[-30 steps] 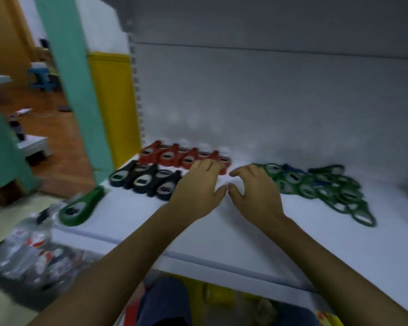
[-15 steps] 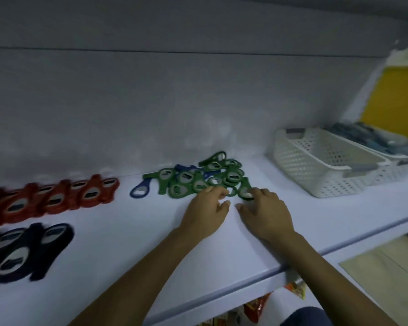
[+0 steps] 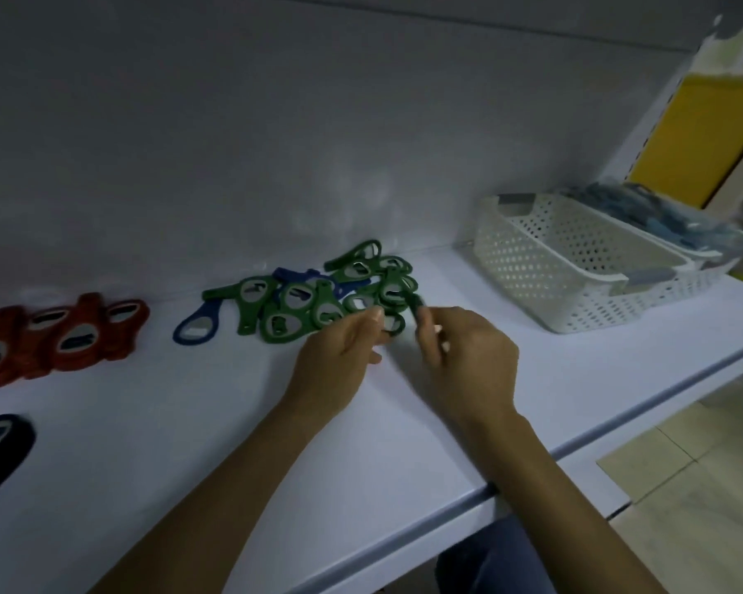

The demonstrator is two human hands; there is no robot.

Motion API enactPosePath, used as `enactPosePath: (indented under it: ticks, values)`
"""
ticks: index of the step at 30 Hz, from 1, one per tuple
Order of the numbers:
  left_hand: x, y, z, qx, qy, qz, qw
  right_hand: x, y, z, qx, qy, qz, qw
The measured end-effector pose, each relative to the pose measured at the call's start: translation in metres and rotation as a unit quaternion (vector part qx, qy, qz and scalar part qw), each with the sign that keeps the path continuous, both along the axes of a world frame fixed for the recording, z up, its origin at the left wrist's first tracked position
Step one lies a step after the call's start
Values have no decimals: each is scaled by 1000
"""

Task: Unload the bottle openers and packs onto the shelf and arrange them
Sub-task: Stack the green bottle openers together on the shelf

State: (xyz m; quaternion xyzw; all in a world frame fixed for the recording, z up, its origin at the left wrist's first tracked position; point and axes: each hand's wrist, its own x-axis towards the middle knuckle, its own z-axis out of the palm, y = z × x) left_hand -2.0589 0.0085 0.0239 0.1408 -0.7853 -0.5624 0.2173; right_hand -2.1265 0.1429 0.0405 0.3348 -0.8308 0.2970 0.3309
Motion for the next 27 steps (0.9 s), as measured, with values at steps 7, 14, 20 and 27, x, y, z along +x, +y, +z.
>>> enactPosePath:
  ticks: [7, 14, 20, 27]
  values:
    - [0, -13, 2, 107, 45, 87, 989, 1, -22, 5, 52, -31, 202, 977]
    - [4, -11, 10, 159, 74, 76, 982, -57, -52, 3, 171, -200, 37, 964]
    - [2, -13, 7, 178, 74, 69, 979, -58, -40, -12, 125, -155, 30, 980]
    - [-1, -14, 3, 168, 81, 63, 981, -57, -38, -9, 36, -256, -19, 966]
